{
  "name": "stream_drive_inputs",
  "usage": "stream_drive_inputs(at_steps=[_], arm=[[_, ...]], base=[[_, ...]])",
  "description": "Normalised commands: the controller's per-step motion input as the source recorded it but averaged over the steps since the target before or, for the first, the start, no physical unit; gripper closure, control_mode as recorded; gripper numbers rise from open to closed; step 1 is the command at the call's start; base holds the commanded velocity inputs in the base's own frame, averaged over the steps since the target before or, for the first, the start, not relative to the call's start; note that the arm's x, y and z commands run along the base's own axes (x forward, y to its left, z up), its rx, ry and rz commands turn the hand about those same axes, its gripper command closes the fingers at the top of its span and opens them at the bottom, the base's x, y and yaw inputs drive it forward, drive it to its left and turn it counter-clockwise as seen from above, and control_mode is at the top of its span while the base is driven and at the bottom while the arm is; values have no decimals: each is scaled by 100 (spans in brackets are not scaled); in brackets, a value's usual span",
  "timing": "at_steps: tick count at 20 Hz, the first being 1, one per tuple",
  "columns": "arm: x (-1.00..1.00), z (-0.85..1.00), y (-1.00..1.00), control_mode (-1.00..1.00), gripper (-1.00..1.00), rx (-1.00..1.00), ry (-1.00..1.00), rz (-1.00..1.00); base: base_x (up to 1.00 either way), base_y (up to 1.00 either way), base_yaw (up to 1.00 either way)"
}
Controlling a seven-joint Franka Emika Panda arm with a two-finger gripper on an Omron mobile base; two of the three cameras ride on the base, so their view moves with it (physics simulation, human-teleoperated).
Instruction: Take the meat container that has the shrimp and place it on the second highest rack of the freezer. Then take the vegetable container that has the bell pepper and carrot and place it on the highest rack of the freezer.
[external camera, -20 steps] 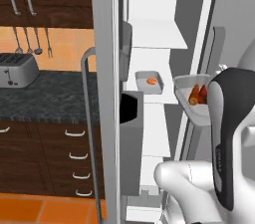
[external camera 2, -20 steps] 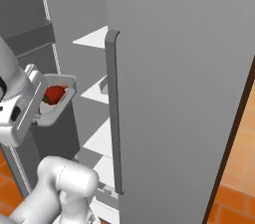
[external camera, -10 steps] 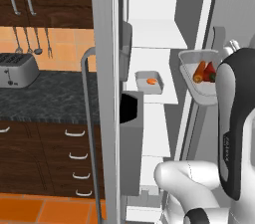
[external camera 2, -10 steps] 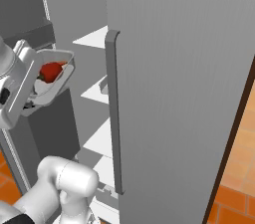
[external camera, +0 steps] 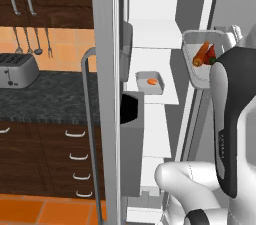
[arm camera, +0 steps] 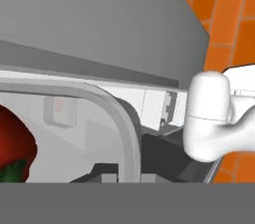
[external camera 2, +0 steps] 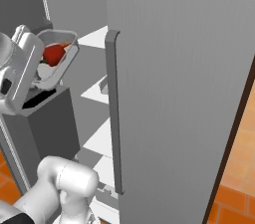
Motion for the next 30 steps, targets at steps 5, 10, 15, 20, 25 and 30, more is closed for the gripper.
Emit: stream_drive_inputs(at_steps=[5,10,15,20,25,30], arm=[[73,11,3,-100,100,0,-1,-5],[67,0,2,-100,100,0,0,0],[54,0,-1,-100,100,0,0,0],[59,0,-13,-100,100,0,0,-4],[56,0,-11,-100,100,0,0,-3],[57,-2,0,-100,100,0,0,0]], base=[[0,0,0],[0,0,0],[0,0,0],[0,0,0],[0,0,0],[0,0,0]])
